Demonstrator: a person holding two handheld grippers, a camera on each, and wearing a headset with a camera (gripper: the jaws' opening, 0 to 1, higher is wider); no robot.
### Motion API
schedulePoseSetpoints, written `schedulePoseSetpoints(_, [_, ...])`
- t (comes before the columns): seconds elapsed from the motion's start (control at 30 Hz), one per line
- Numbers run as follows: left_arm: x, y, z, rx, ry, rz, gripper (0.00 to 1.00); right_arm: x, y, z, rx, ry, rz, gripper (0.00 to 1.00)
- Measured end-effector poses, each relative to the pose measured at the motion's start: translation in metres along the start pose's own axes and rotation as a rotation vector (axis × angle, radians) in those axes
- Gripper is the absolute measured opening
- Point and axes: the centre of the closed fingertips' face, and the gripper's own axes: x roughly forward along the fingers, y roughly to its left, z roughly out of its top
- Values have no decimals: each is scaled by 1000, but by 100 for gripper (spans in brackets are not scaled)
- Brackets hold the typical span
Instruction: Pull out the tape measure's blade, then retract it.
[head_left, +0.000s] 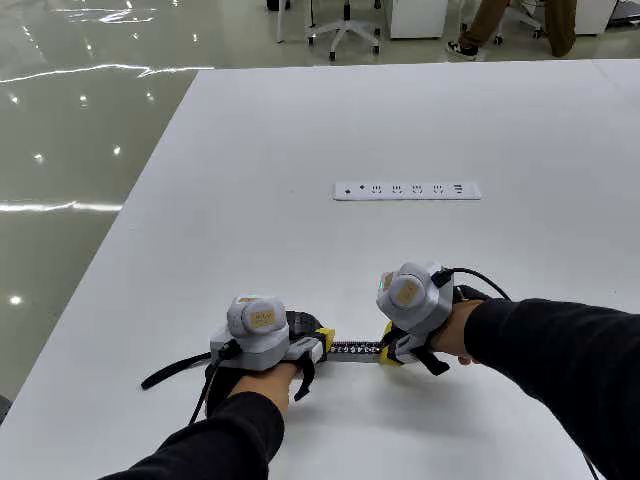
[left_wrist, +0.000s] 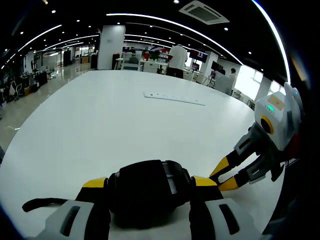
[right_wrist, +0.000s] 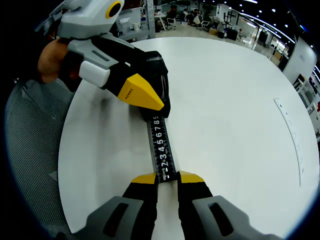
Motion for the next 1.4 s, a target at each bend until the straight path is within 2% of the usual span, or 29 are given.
schedulePoseSetpoints(0.5, [0, 1, 0, -10, 0, -4, 60, 6, -1, 7, -12, -10, 4, 11])
schedulePoseSetpoints(0.63, [0, 2, 0, -19, -1, -10, 60, 7, -1, 10, 9, -33, 4, 11])
schedulePoseSetpoints(0.7, [-1, 2, 0, -21, 0, -13, 60, 8, -1, 11, -12, -35, 1, 11])
schedulePoseSetpoints(0.87, [-1, 2, 0, -23, 2, -24, 60, 8, 0, 14, -10, -41, 6, 11])
schedulePoseSetpoints(1.07, [-2, 2, 0, -20, 2, -41, 60, 13, 5, 30, -5, -61, 16, 11])
schedulePoseSetpoints(1.13, [-3, 2, 0, -20, 1, -42, 60, 15, 5, 30, -7, -51, 12, 11])
schedulePoseSetpoints(1.4, [-3, 2, 1, -25, -1, -41, 60, 20, 5, 38, -2, -74, 15, 11])
